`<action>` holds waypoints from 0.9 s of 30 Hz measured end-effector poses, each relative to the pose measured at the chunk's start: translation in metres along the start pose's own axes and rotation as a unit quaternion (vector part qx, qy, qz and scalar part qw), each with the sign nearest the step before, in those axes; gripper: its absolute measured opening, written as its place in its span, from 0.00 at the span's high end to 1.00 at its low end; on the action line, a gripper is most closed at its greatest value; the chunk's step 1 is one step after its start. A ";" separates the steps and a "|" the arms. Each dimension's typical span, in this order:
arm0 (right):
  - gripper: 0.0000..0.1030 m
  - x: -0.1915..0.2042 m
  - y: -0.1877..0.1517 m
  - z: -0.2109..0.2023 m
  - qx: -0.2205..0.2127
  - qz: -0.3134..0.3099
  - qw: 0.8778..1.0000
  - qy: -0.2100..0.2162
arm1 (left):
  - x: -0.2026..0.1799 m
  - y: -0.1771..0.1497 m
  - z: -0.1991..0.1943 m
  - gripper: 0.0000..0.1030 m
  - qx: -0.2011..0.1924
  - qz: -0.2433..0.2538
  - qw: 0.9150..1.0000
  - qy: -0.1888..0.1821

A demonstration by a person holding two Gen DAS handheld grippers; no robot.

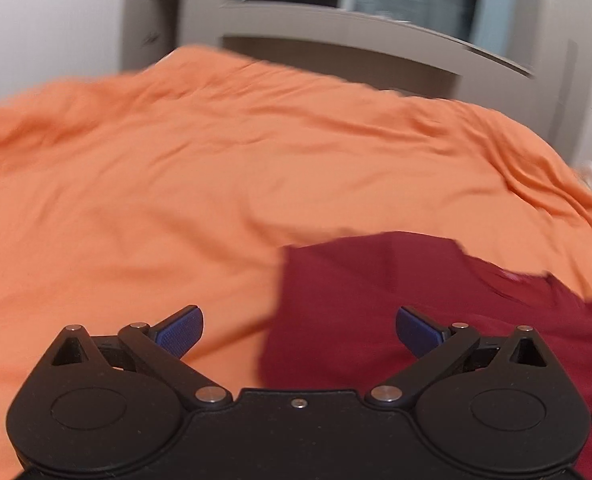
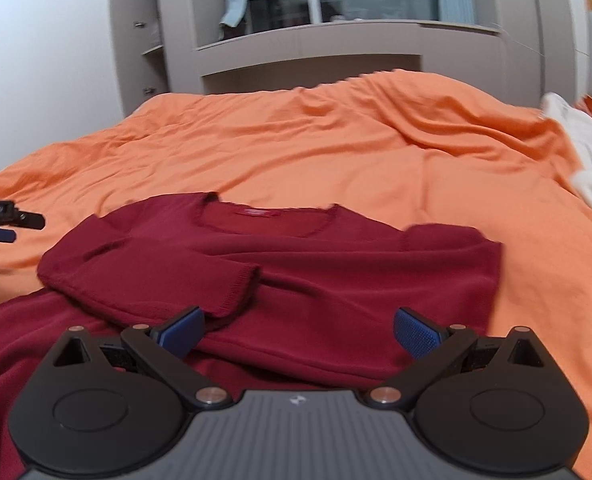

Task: Fold small clothes
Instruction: 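Lay the sleeve across the top's body and open the left tool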

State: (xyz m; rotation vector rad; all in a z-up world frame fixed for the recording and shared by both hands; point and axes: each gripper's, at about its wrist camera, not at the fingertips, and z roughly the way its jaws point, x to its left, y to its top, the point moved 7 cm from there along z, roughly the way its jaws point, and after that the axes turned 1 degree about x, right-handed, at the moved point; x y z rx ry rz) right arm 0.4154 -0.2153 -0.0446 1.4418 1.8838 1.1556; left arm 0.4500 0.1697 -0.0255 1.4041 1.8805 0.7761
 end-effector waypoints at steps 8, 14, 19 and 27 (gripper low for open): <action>0.00 0.024 0.009 0.019 -0.009 -0.045 0.999 0.019 | 0.039 0.000 0.031 0.01 0.030 -0.142 0.981 -0.125; 0.00 0.033 0.004 0.029 0.004 -0.074 0.997 0.020 | 0.010 -0.018 0.049 0.06 0.089 -0.083 0.981 -0.154; 0.00 0.028 -0.008 0.040 0.033 -0.063 0.997 0.010 | 0.013 -0.033 0.059 0.26 0.136 -0.080 0.980 -0.118; 0.00 0.024 -0.010 0.039 0.039 -0.056 0.998 0.010 | 0.011 -0.023 0.040 0.82 0.120 -0.066 0.986 -0.099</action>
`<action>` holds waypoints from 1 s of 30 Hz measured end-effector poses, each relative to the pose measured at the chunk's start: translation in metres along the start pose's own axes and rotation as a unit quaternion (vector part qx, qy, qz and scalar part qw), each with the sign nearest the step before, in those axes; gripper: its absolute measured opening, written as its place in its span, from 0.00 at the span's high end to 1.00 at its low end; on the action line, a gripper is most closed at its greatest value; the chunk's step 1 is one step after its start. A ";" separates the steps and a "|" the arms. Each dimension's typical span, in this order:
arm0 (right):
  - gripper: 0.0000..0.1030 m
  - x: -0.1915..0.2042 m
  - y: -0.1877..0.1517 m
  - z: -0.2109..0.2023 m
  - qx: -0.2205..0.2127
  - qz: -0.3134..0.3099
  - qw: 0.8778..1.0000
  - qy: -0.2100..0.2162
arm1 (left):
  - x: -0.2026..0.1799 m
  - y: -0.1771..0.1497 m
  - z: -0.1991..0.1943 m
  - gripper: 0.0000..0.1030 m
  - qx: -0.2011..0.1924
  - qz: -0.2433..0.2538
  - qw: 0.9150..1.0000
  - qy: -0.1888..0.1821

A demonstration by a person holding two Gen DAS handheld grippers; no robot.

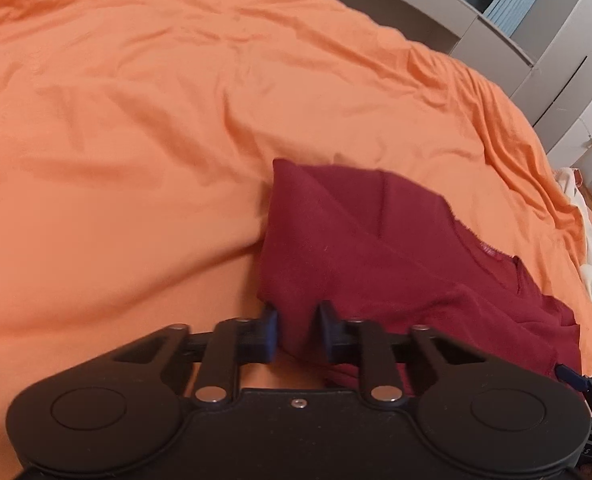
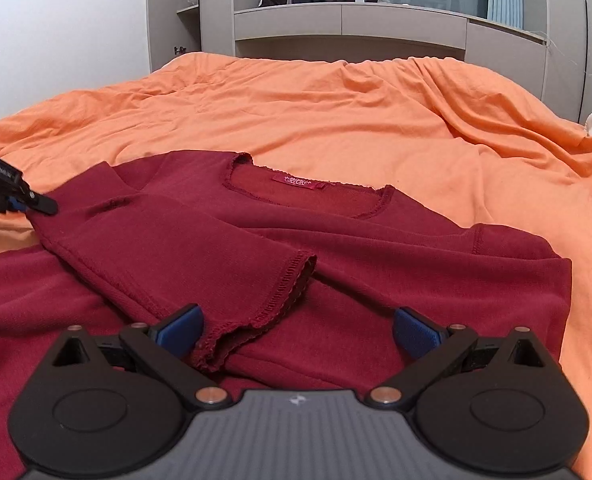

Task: Fold small clothes
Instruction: 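Lay the sleeve across the top's body and open the left tool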

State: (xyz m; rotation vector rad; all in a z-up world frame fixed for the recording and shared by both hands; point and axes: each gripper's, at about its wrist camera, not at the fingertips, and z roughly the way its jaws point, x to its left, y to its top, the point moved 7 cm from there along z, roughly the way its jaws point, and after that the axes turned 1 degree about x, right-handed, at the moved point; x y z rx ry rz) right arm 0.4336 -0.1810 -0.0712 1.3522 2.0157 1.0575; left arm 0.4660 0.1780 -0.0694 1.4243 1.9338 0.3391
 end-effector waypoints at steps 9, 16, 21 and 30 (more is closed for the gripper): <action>0.00 -0.001 -0.001 -0.002 0.002 0.002 1.000 0.000 | -0.002 -0.003 -0.005 0.88 -0.010 0.009 0.999 0.042; 0.00 0.000 0.004 -0.021 -0.012 -0.014 1.000 -0.009 | -0.003 -0.003 -0.015 0.50 -0.015 0.004 0.999 0.043; 0.00 0.002 0.000 -0.057 -0.021 -0.012 1.000 -0.010 | -0.014 -0.009 -0.046 0.20 -0.052 0.010 0.997 0.061; 0.00 0.014 -0.033 -0.164 -0.078 0.018 0.996 -0.037 | -0.053 -0.066 -0.129 0.01 -0.119 0.083 0.989 0.027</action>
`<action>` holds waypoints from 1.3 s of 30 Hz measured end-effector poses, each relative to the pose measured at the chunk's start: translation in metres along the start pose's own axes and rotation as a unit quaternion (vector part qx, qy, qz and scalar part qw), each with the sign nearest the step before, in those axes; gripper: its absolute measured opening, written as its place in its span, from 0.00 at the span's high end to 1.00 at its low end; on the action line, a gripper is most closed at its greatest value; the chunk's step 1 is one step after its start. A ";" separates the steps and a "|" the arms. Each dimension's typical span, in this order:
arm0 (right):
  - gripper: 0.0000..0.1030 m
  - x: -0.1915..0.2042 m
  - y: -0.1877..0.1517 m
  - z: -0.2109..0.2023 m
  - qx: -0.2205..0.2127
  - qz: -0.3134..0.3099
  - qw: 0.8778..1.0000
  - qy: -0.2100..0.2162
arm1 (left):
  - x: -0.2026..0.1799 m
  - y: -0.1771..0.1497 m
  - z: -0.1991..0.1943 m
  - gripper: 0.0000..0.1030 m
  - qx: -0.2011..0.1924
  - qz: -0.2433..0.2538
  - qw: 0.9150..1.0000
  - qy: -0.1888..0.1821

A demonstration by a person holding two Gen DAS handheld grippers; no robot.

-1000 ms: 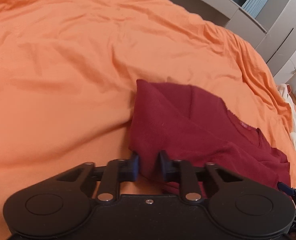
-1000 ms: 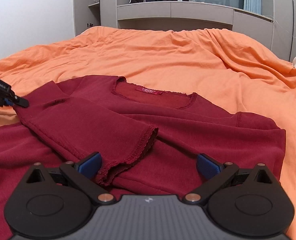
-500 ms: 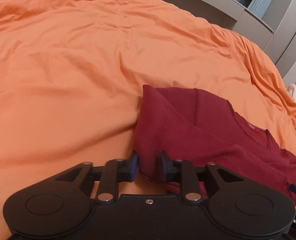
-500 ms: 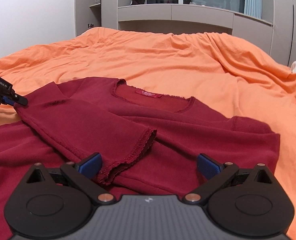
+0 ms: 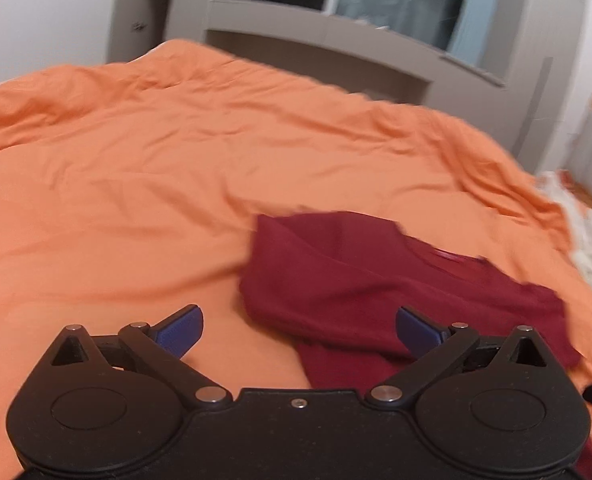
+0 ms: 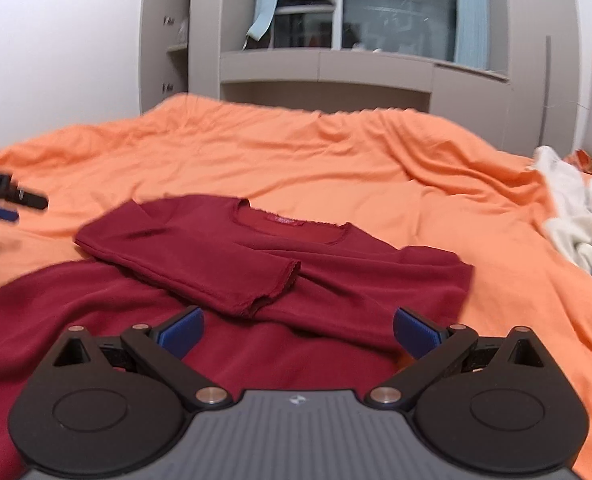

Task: Fold small clothes
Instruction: 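Grasp the hem of the top with the right tool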

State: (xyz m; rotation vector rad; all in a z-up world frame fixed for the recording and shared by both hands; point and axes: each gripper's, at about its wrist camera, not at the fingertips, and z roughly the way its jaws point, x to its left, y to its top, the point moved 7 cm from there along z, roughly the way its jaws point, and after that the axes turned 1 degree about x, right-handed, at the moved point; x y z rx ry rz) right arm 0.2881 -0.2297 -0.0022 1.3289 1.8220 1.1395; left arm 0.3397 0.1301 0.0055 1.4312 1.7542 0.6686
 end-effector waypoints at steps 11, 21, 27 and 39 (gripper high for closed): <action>0.00 0.001 -0.062 -0.132 0.002 0.080 0.997 -0.014 | -0.031 -0.085 -0.106 0.01 0.011 0.030 0.996 -0.080; 0.04 -0.004 -0.094 -0.154 0.003 0.181 0.984 -0.004 | -0.003 -0.134 -0.116 0.01 0.067 0.023 0.995 -0.063; 0.30 0.014 -0.095 -0.143 0.008 0.145 0.989 -0.027 | -0.002 -0.143 -0.127 0.01 0.069 0.024 0.994 -0.077; 0.64 0.014 -0.103 -0.138 0.023 0.144 0.989 -0.033 | -0.008 -0.143 -0.139 0.01 0.062 0.002 0.989 -0.137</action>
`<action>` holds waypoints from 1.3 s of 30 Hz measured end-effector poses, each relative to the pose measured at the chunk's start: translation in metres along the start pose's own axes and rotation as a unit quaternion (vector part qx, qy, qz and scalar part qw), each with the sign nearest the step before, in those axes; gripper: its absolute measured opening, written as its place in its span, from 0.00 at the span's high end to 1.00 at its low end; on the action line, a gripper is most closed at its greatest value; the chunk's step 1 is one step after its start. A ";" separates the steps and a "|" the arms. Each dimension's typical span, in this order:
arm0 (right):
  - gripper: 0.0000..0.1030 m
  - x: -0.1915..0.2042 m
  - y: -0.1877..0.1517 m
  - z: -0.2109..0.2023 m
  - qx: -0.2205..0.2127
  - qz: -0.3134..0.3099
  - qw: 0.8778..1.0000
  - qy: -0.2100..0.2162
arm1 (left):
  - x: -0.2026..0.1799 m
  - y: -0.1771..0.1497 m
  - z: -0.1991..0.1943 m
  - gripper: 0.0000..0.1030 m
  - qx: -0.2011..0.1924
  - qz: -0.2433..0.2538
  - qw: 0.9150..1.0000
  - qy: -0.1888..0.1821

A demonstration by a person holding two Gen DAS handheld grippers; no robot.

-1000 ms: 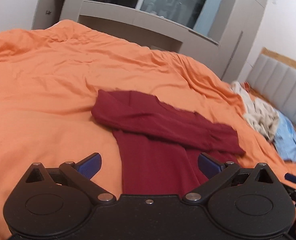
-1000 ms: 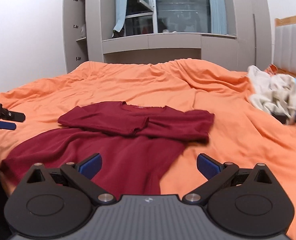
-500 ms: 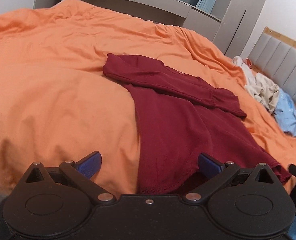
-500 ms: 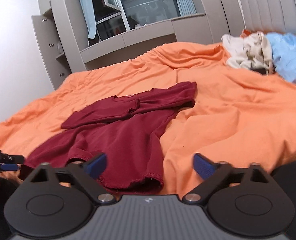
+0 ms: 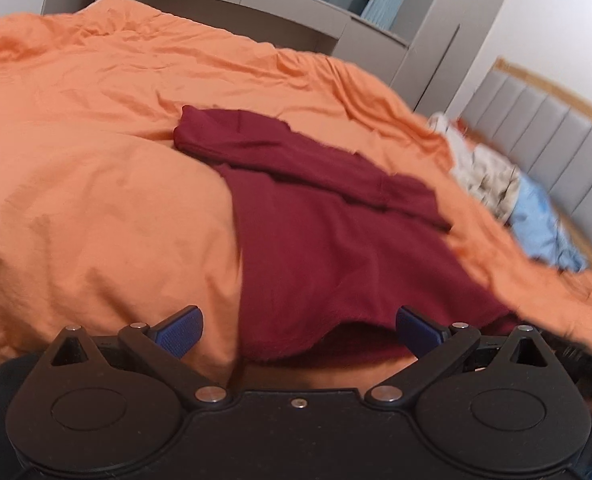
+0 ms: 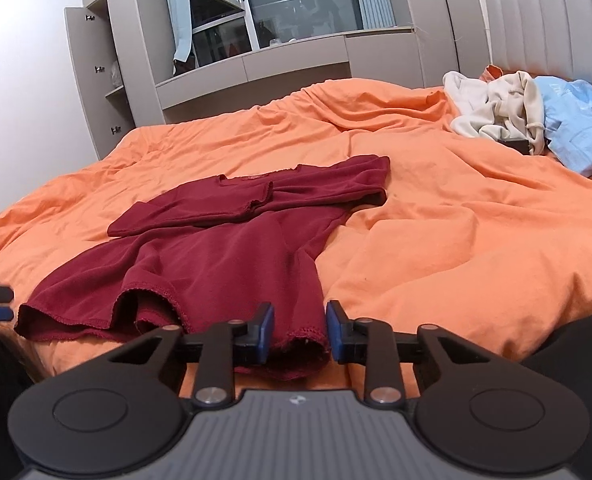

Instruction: Fold small clothes

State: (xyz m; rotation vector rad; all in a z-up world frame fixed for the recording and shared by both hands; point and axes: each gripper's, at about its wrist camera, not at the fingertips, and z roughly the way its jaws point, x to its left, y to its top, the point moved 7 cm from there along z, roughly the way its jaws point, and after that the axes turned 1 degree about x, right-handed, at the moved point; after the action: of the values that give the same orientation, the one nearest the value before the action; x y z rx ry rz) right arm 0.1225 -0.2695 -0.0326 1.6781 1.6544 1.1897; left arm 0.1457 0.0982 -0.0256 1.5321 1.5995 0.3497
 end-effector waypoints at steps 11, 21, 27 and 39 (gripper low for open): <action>0.84 -0.013 -0.004 0.005 -0.006 0.046 0.999 -0.009 | 0.008 0.005 0.027 0.35 0.042 -0.039 0.998 0.030; 0.93 -0.012 0.020 -0.032 -0.076 0.016 0.997 -0.005 | -0.023 0.017 -0.003 0.98 -0.012 0.056 0.996 0.070; 0.93 -0.009 0.023 -0.060 -0.093 -0.011 0.996 -0.009 | -0.044 0.023 -0.036 0.98 -0.049 0.105 0.990 0.081; 0.92 -0.014 0.000 -0.049 -0.029 -0.017 0.999 -0.007 | -0.037 -0.011 -0.033 0.97 -0.031 0.108 0.989 0.096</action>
State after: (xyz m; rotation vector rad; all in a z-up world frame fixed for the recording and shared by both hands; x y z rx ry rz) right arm 0.0831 -0.2939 -0.0118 1.6120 1.6181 1.1964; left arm 0.1093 0.0739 -0.0002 1.6684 1.5535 0.6784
